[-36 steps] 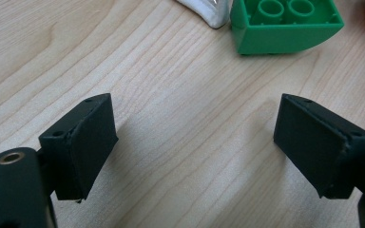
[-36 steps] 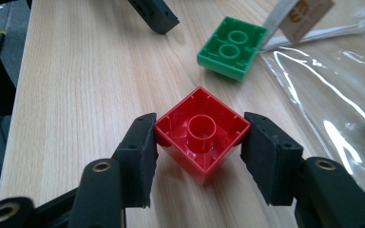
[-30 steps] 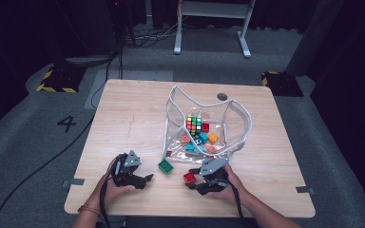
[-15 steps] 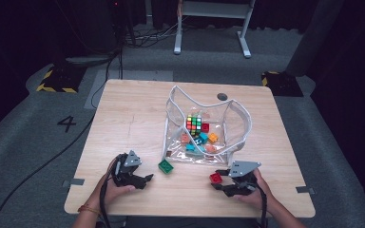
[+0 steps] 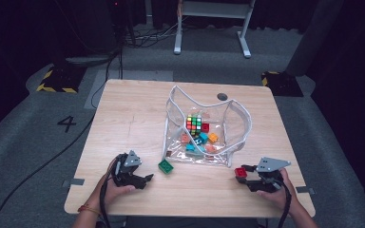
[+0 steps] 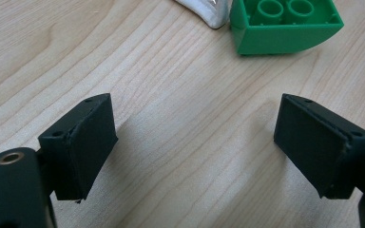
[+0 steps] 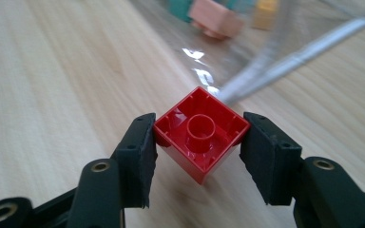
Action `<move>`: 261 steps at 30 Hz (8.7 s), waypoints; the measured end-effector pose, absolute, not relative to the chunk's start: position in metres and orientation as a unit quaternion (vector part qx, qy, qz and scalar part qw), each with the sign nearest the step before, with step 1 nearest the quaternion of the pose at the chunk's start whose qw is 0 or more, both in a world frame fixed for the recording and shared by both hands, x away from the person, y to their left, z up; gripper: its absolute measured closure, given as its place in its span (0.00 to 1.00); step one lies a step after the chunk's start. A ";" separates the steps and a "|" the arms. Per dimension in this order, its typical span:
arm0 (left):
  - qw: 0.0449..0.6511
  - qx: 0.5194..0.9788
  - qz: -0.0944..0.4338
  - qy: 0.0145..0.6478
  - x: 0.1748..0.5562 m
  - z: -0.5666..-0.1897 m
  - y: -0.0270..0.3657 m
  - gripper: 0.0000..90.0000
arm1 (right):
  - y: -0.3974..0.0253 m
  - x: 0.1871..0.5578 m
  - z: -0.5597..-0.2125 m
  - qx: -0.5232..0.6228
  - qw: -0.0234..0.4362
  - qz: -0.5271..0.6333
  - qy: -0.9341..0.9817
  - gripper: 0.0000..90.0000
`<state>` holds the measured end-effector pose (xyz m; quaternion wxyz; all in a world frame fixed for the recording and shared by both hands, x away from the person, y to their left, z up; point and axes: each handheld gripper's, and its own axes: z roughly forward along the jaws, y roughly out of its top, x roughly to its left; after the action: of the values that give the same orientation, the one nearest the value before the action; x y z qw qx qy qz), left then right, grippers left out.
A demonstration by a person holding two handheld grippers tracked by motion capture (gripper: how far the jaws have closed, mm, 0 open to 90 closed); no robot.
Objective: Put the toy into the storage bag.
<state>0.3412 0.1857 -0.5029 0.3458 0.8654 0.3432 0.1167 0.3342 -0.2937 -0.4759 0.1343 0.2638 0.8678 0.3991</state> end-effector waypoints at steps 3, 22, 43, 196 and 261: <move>0.345 0.866 0.116 0.343 0.341 -0.503 0.186 0.16 | -0.305 0.338 -0.474 0.278 0.145 0.396 0.863 0.53; 0.344 0.866 0.119 0.343 0.342 -0.503 0.185 0.15 | -0.345 0.383 -0.425 0.309 0.215 0.416 0.828 0.53; 0.343 0.865 0.120 0.346 0.342 -0.503 0.185 0.15 | -0.329 0.424 -0.346 0.286 0.240 0.451 0.810 0.53; 0.343 0.867 0.116 0.341 0.343 -0.503 0.185 0.15 | -0.310 0.359 -0.386 0.238 0.194 0.453 0.837 0.33; 0.343 0.867 0.117 0.341 0.343 -0.503 0.185 0.15 | -0.056 0.360 -0.491 0.144 0.105 0.404 0.897 0.44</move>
<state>0.3432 0.1845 -0.5026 0.3431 0.8674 0.3411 0.1165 0.3600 -0.0558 -0.4912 0.1049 0.1438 0.8973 0.4039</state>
